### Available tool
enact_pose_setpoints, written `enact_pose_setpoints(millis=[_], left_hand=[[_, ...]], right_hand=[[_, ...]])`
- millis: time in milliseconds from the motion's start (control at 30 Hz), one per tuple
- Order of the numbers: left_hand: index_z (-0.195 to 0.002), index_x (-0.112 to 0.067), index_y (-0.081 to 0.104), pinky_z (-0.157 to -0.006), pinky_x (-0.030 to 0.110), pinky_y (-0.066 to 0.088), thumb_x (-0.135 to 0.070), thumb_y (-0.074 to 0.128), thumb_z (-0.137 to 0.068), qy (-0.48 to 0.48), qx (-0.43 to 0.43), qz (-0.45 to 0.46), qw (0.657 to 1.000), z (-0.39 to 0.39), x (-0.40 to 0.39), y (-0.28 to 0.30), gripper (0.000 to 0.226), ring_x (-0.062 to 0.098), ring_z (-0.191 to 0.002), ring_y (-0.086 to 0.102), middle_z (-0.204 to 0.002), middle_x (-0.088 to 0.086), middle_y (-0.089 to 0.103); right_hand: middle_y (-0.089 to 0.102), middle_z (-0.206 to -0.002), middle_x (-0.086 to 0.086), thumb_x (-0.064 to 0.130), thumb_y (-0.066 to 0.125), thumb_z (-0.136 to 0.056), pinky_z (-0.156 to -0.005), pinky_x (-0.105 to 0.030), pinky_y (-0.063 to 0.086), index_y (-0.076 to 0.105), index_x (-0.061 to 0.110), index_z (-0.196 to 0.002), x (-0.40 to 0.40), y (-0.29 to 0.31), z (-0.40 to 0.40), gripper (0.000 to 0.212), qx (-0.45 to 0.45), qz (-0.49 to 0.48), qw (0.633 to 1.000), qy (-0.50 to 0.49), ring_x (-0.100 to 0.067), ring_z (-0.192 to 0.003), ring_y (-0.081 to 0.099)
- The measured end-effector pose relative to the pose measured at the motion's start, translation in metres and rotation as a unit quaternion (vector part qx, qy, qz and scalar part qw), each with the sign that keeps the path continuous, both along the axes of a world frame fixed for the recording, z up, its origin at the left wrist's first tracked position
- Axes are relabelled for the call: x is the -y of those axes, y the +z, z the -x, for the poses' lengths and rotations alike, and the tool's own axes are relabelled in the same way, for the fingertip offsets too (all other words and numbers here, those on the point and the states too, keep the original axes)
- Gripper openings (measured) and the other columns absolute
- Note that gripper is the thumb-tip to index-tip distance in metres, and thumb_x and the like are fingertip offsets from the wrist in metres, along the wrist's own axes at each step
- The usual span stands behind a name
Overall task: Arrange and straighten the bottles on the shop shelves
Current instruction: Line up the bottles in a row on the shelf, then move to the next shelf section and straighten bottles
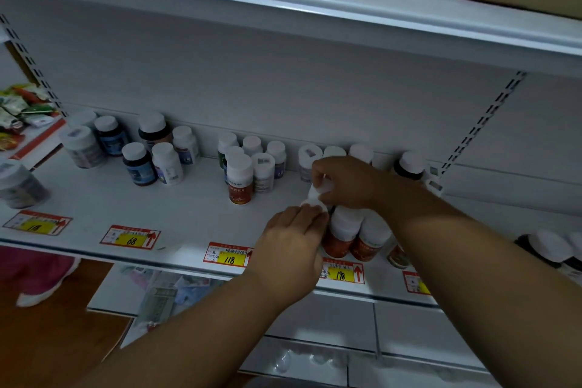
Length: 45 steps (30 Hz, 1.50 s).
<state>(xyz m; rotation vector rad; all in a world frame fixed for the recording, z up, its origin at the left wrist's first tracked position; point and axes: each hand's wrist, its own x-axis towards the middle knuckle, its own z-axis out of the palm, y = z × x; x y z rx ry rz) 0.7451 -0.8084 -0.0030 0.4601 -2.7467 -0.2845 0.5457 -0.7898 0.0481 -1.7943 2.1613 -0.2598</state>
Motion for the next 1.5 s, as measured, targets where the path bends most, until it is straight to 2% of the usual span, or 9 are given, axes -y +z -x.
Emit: enact_pose_setpoints(millis=[167, 367, 567, 767, 833, 1000, 1200, 1333, 1500], left_hand=[[-0.124, -0.01, 0.06, -0.087, 0.037, 0.046, -0.017, 0.06, -0.068, -0.004, 0.004, -0.001, 1.0, 0.001, 0.001, -0.001, 0.057, 0.027, -0.101, 0.057, -0.126, 0.007, 0.058], [-0.125, -0.011, 0.06, -0.088, 0.036, 0.046, -0.019, 0.061, -0.069, -0.011, 0.002, 0.002, 1.0, 0.002, 0.001, -0.001, 0.056, 0.026, -0.102, 0.056, -0.127, 0.006, 0.057], [-0.123, -0.009, 0.061, -0.089, 0.037, 0.046, -0.017, 0.062, -0.07, -0.012, -0.021, -0.003, 1.0, 0.002, 0.0, -0.002, 0.053, 0.028, -0.103, 0.056, -0.125, 0.008, 0.059], [-0.112, -0.007, 0.067, -0.084, 0.04, 0.05, -0.013, 0.065, -0.068, -0.002, -0.059, -0.013, 0.998, 0.008, 0.005, 0.007, 0.044, 0.032, -0.097, 0.059, -0.11, 0.01, 0.064], [-0.111, -0.006, 0.068, -0.082, 0.041, 0.05, -0.013, 0.063, -0.069, -0.002, -0.075, -0.012, 0.997, 0.013, 0.005, 0.012, 0.043, 0.034, -0.096, 0.06, -0.108, 0.012, 0.065], [-0.111, -0.001, 0.068, -0.084, 0.042, 0.048, -0.009, 0.066, -0.075, -0.042, -0.121, 0.002, 0.992, 0.04, -0.004, 0.025, 0.037, 0.036, -0.096, 0.06, -0.106, 0.016, 0.065], [-0.119, -0.006, 0.063, -0.094, 0.035, 0.035, -0.021, 0.055, -0.085, -0.068, -0.108, -0.044, 0.991, 0.094, -0.034, 0.03, 0.038, 0.033, -0.109, 0.053, -0.118, 0.012, 0.06], [-0.119, -0.013, 0.062, -0.093, 0.029, 0.029, -0.024, 0.055, -0.088, -0.048, -0.092, -0.057, 0.993, 0.127, -0.056, 0.027, 0.034, 0.027, -0.112, 0.046, -0.12, 0.008, 0.056], [-0.121, -0.017, 0.061, -0.093, 0.035, 0.036, -0.025, 0.051, -0.088, -0.012, -0.072, -0.065, 0.995, 0.152, -0.079, 0.024, 0.035, 0.027, -0.111, 0.045, -0.117, 0.006, 0.055]], right_hand=[[0.052, -0.092, 0.017, 0.02, 0.07, -0.08, -0.062, -0.011, 0.031, 0.055, 0.031, -0.091, 0.002, -0.006, 0.004, 0.022, 0.023, 0.01, 1.0, -0.011, 0.003, -0.079, 0.048], [0.055, -0.09, 0.016, 0.019, 0.068, -0.084, -0.066, -0.013, 0.037, 0.063, 0.024, -0.095, 0.002, -0.006, 0.003, 0.013, 0.037, 0.024, 0.999, -0.01, -0.002, -0.082, 0.051], [0.064, -0.111, -0.003, 0.006, 0.057, -0.086, -0.085, -0.037, 0.049, 0.064, 0.02, -0.102, 0.005, -0.001, 0.0, 0.023, 0.024, -0.001, 0.999, -0.028, -0.019, -0.1, 0.059], [0.061, -0.102, -0.003, 0.002, 0.053, -0.086, -0.067, -0.017, 0.034, 0.063, 0.012, -0.104, -0.017, 0.003, -0.003, 0.023, 0.02, 0.1, 0.993, -0.059, -0.014, -0.09, 0.053], [0.06, -0.097, 0.0, 0.005, 0.056, -0.087, -0.07, -0.02, 0.038, 0.063, 0.013, -0.101, -0.038, 0.004, -0.004, 0.018, 0.021, 0.163, 0.983, -0.078, -0.012, -0.087, 0.053], [0.06, -0.085, 0.005, 0.017, 0.061, -0.087, -0.059, -0.009, 0.033, 0.059, 0.022, -0.086, -0.107, 0.011, 0.031, 0.005, -0.021, 0.234, 0.95, -0.208, -0.011, -0.077, 0.055], [0.061, -0.106, -0.007, 0.019, 0.061, -0.088, -0.074, -0.025, 0.033, 0.061, 0.014, -0.105, -0.143, 0.007, 0.109, 0.018, -0.061, 0.137, 0.94, -0.306, -0.024, -0.099, 0.055], [0.051, -0.133, -0.017, 0.017, 0.059, -0.089, -0.092, -0.03, 0.038, 0.052, 0.011, -0.129, -0.137, -0.012, 0.131, 0.041, -0.047, 0.021, 0.962, -0.269, -0.03, -0.118, 0.05], [0.05, -0.13, -0.013, 0.017, 0.066, -0.083, -0.099, -0.033, 0.036, 0.052, 0.012, -0.129, -0.143, -0.035, 0.148, 0.048, -0.109, 0.001, 0.973, -0.204, -0.029, -0.118, 0.046]])
